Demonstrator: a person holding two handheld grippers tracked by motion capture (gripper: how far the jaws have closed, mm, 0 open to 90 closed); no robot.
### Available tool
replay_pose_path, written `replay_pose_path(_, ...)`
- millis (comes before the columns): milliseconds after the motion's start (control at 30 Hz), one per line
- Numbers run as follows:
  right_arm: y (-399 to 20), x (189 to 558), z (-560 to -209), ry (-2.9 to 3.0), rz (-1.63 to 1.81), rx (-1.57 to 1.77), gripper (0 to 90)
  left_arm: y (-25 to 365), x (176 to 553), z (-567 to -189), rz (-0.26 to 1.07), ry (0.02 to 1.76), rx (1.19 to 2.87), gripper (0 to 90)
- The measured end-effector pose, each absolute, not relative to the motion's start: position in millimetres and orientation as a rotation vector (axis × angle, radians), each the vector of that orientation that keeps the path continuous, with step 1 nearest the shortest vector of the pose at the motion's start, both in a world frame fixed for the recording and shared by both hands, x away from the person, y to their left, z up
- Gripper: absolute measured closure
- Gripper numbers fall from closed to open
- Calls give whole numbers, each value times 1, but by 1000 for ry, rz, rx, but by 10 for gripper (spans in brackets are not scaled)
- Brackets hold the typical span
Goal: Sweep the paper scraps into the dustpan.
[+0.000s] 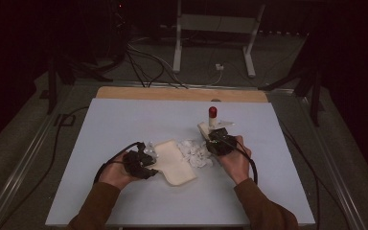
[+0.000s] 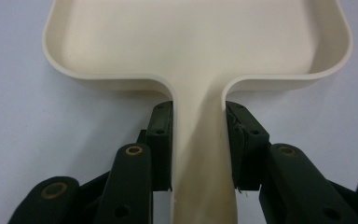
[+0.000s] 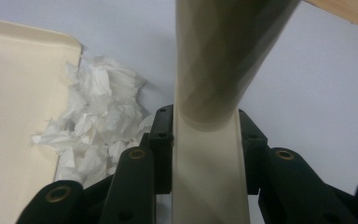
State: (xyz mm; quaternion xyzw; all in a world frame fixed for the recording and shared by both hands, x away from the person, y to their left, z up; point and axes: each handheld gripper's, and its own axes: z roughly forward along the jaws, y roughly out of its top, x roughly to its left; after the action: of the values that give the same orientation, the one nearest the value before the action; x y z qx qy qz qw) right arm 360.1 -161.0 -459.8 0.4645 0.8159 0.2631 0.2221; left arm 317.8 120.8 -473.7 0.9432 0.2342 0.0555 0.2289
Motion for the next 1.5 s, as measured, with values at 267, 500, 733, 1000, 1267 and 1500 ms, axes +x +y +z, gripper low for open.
replay_pose_path(267, -156, 359, -461, 2260, 721, 1274, 671, 120, 318, -474, 155, 644, 2597, 667)
replay_pose_path(500, -151, 359, -461, 2268, 723, 1264, 671, 120, 318, -474, 153, 643, 2598, 667)
replay_pose_path(733, -144, 357, -462, 2278, 721, 1248, 671, 119, 318, -475, 154, 641, 2595, 667)
replay_pose_path(1000, -133, 354, -463, 2308, 724, 1201, 671, 118, 319, -476, 153, 643, 2589, 667)
replay_pose_path(1267, -119, 348, -464, 2344, 713, 1148, 669, 117, 319, -476, 155, 641, 2588, 667)
replay_pose_path(1500, -110, 343, -463, 2366, 722, 1116, 669, 117, 319, -476, 155, 641, 2590, 667)
